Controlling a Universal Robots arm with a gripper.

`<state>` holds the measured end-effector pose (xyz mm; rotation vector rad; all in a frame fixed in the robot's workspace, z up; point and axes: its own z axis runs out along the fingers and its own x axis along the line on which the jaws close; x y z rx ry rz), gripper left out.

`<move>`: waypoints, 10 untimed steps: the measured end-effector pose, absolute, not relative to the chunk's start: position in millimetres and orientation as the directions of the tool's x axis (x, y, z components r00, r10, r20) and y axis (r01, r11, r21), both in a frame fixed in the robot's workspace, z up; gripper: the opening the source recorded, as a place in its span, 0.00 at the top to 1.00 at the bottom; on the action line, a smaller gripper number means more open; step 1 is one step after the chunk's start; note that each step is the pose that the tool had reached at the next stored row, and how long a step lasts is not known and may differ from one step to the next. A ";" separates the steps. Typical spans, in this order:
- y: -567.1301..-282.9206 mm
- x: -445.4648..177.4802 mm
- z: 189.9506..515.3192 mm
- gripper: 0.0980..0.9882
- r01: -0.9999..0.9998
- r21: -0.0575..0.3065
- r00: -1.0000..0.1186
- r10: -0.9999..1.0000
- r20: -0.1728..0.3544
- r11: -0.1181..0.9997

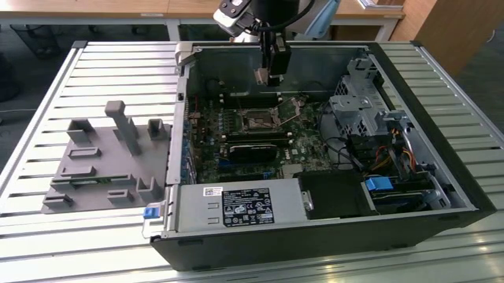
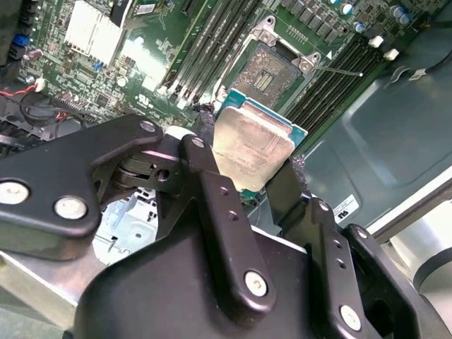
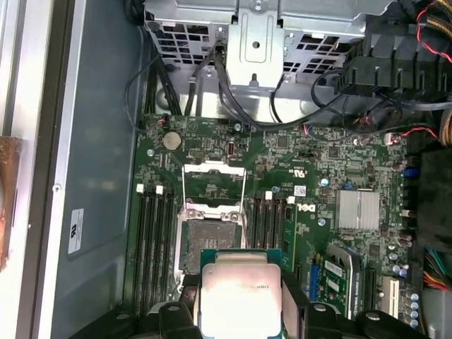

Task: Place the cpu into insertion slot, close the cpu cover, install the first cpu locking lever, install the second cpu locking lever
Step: 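Place the cpu into insertion slot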

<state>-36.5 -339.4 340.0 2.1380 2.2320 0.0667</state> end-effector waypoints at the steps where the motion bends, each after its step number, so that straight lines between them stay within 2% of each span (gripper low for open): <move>1: -339.0 -36.5 339.0 0.50 0.997 0.066 -0.043 0.999 -0.006 0.043; 10: -336.5 -36.4 328.7 0.50 0.997 0.066 -0.043 0.999 -0.006 0.043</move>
